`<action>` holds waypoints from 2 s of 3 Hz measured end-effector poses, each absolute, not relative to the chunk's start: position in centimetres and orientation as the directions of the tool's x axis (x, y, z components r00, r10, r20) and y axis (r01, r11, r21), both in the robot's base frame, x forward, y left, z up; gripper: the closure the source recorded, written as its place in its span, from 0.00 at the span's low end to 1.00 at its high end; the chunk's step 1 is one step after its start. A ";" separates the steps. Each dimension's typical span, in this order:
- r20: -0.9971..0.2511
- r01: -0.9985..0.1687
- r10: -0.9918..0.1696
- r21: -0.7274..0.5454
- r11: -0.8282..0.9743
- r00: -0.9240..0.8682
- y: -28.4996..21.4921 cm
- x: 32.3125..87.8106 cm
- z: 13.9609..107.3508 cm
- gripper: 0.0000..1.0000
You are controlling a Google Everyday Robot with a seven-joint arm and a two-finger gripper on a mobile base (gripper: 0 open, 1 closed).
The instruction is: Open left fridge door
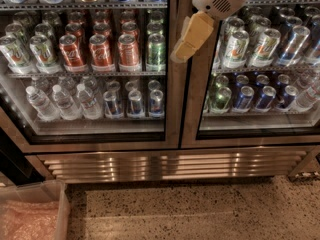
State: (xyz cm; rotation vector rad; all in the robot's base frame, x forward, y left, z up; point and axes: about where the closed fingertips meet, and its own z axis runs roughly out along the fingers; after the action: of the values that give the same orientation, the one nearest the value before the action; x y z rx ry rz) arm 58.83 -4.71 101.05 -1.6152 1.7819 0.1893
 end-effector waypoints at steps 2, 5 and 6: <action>-0.590 -0.922 -0.806 -0.337 0.190 0.049 -4.6 58.7 101.0 0.19; -0.590 -0.922 -0.806 -0.337 0.190 0.049 -4.6 58.7 101.0 0.89; -0.590 -0.922 -0.806 -0.337 0.190 0.050 -4.6 58.7 101.0 1.00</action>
Offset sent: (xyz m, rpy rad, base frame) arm -0.0016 0.0020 -0.0008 0.0069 0.0069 0.0205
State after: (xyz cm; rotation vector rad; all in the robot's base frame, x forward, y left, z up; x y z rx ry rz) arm 58.67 -4.55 100.96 -1.6306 1.7685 0.2106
